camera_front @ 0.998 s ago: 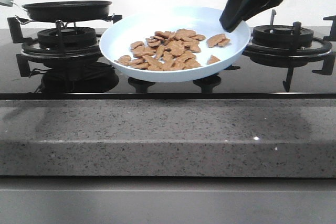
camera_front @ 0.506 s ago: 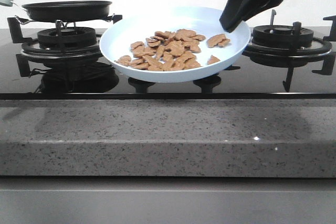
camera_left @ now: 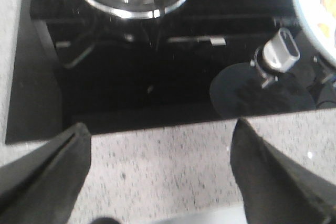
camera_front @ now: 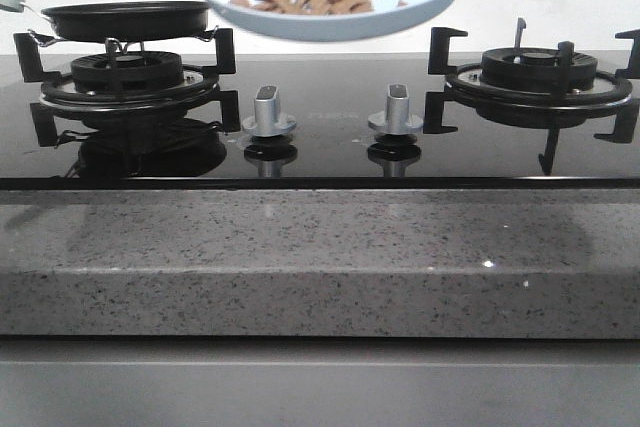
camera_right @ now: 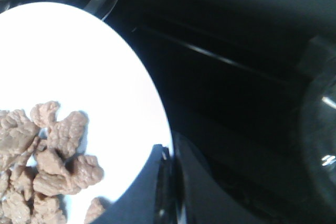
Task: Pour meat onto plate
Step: 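Lower the plate of meat back between the burners with the right gripper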
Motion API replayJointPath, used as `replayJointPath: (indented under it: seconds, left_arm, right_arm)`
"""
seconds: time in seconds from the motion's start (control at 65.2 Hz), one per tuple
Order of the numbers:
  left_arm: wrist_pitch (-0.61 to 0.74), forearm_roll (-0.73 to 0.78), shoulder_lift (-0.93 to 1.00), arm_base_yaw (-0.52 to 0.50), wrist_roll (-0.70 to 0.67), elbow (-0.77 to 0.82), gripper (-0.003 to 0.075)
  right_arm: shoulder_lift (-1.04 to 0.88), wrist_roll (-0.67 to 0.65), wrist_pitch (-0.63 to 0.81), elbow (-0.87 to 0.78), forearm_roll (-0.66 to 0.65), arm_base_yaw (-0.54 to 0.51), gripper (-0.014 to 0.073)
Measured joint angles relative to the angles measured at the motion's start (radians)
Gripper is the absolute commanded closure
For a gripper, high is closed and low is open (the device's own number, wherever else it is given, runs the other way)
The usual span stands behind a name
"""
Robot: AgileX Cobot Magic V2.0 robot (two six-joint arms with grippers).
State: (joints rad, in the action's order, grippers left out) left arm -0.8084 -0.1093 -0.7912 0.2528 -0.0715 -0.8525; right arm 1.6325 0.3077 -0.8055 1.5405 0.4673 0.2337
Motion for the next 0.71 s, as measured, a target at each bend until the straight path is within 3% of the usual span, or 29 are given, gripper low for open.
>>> replayJointPath:
  seconds: [0.43, 0.706]
  left_arm:
    - [0.04, 0.002, 0.0, 0.0, -0.001, 0.0, 0.0176]
    - [0.042, 0.002, 0.0, 0.0, -0.001, 0.0, 0.0176]
  right_arm:
    - [0.311, 0.0, -0.102, 0.335, 0.021, -0.047, 0.0663]
    - [0.434, 0.0, -0.102, 0.412, 0.019, -0.047, 0.0663]
